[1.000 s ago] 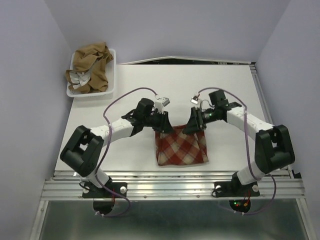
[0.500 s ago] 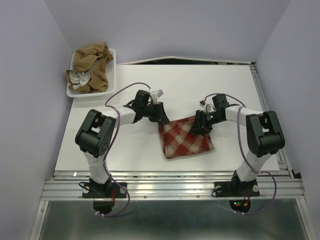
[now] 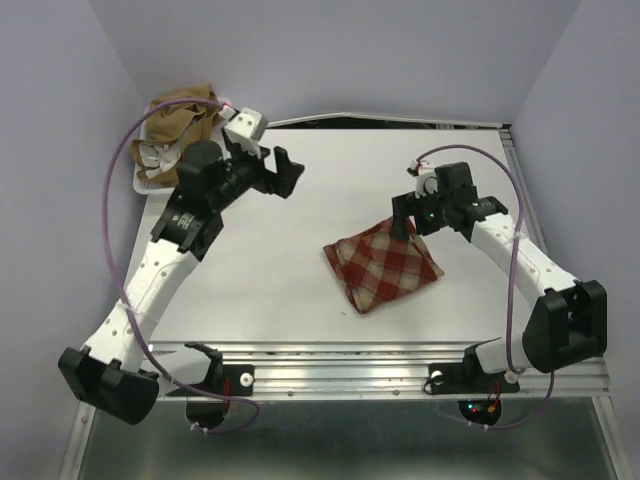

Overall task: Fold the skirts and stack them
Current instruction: Neatly place the folded skirt to the corner

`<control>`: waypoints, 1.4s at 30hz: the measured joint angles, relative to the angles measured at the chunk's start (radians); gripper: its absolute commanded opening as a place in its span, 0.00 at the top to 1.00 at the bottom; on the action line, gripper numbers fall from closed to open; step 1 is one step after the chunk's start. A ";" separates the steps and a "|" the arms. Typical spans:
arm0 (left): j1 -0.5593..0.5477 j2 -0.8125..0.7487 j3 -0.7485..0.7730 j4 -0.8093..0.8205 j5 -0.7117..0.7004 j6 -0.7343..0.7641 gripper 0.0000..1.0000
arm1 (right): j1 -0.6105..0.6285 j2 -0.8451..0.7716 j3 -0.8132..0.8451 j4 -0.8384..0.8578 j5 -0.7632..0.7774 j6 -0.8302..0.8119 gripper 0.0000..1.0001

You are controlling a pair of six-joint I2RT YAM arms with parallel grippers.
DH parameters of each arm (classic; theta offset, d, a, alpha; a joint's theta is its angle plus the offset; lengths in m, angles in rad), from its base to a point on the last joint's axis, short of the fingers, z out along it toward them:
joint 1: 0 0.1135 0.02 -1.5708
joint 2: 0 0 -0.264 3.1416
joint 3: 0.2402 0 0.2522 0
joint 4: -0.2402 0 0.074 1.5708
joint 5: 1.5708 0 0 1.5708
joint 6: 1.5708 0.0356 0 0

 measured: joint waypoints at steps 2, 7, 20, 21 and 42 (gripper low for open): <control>0.052 -0.072 0.026 -0.024 -0.018 0.028 0.02 | 0.053 -0.040 -0.016 -0.004 0.040 -0.035 0.04; 0.150 -0.096 0.070 -0.167 -0.051 0.057 0.01 | 0.214 -0.053 -0.079 -0.031 0.139 -0.074 0.04; 0.161 -0.071 -0.018 -0.315 -0.047 0.078 0.01 | 0.253 0.336 -0.004 0.026 0.345 -0.014 0.04; 0.166 -0.068 -0.018 -0.316 -0.042 0.077 0.01 | 0.208 0.378 0.048 0.025 0.346 -0.012 0.04; 0.230 0.114 0.007 -0.327 0.063 0.059 0.02 | -0.414 0.885 0.753 0.098 0.319 -0.167 0.00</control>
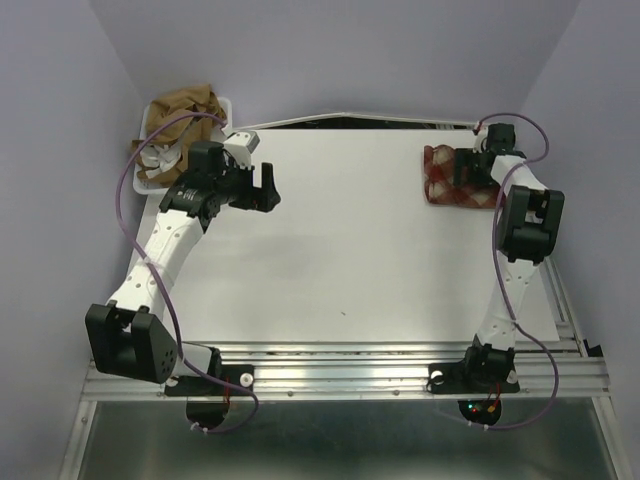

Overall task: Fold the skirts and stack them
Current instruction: Neatly place the folded skirt to the corner

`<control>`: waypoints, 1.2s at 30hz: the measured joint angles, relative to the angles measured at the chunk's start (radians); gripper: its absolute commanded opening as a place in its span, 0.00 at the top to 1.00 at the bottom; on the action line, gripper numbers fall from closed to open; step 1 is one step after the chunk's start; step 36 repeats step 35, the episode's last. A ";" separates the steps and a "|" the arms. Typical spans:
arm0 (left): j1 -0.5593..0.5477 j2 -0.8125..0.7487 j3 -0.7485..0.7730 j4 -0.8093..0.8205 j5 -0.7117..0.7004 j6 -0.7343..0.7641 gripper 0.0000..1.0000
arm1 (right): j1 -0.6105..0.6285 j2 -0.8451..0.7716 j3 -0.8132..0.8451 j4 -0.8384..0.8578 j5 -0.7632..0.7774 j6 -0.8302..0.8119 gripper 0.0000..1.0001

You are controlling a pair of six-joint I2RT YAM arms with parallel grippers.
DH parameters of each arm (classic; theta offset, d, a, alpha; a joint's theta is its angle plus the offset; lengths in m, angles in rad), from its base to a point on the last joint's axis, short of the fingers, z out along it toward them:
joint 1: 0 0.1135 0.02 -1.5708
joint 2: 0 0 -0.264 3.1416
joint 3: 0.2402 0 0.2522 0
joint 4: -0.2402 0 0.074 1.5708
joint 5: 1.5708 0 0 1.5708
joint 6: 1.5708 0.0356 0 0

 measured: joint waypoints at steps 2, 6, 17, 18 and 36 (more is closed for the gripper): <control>0.006 0.014 0.005 -0.002 0.006 0.001 0.01 | -0.002 0.005 0.011 -0.010 0.001 -0.013 0.00; 0.012 0.023 0.029 -0.016 0.017 0.005 0.01 | -0.001 0.002 0.013 -0.014 0.005 -0.034 0.00; 0.063 0.020 0.146 -0.071 0.027 0.124 0.01 | 0.003 -0.219 0.086 -0.310 -0.092 -0.068 0.00; 0.064 0.020 0.146 -0.079 0.024 0.142 0.01 | 0.003 -0.279 0.084 -0.333 -0.117 -0.069 0.00; 0.065 -0.273 -0.179 -0.104 0.030 0.245 0.01 | 0.134 -1.033 -0.843 -0.361 -0.347 -0.066 0.00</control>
